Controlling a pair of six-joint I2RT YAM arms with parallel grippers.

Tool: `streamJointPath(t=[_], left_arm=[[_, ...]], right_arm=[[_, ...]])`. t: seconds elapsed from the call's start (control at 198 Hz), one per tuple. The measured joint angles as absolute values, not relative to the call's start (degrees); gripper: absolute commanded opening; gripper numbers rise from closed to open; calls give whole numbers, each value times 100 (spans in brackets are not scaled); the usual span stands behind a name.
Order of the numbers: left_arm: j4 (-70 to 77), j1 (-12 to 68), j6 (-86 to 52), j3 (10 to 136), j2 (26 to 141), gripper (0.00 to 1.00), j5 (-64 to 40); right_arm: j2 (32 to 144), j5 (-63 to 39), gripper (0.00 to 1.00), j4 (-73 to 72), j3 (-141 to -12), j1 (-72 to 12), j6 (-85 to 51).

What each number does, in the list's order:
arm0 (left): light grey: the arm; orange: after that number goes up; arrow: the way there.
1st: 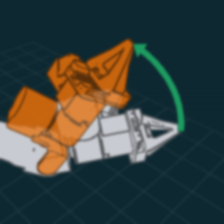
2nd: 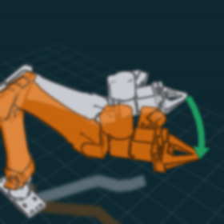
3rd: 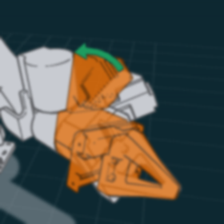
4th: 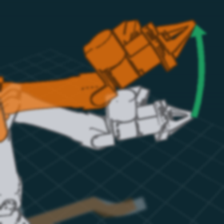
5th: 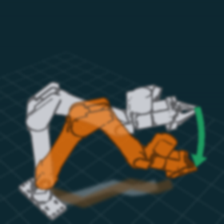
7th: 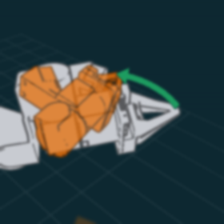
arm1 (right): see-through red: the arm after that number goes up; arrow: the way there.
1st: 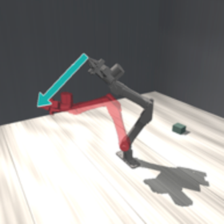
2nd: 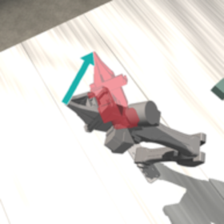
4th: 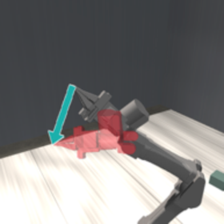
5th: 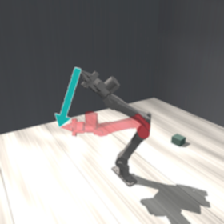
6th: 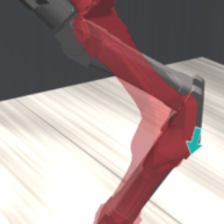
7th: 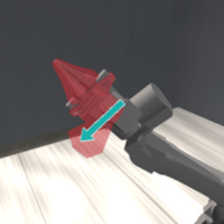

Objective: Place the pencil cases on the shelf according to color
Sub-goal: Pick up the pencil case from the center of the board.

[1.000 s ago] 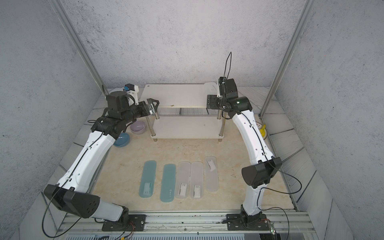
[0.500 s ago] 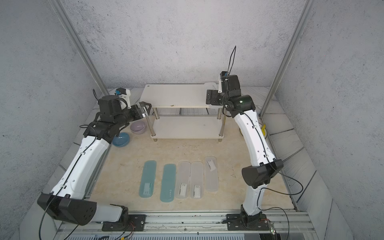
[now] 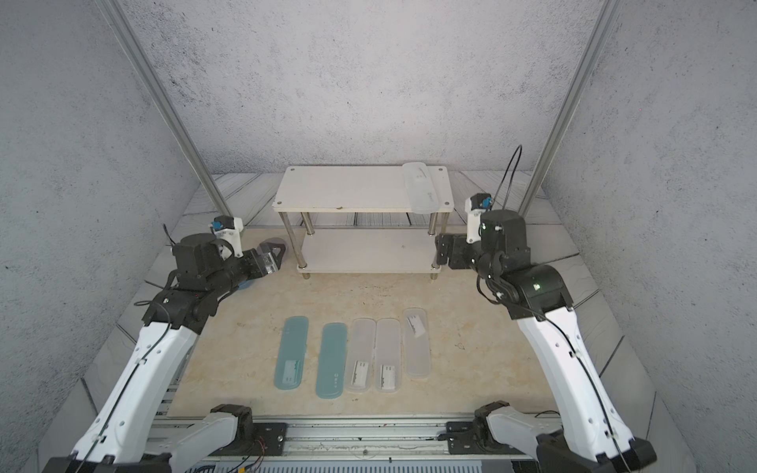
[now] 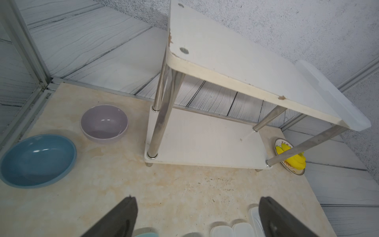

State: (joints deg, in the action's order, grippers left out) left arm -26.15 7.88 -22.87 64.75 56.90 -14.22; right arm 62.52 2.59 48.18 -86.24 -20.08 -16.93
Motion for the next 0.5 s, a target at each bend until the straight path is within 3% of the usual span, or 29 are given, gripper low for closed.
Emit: streamJointPath(t=[0.217, 0.505], left_arm=[[-2764, 788, -2460, 5529, 4921, 99, -1527], [-2611, 873, -3188, 4327, 5124, 99, -1951]], right_arm=[[5354, -294, 89, 4707, -6595, -2145, -2408], [5662, -445, 90, 4364, -4598, -2762, -3170]])
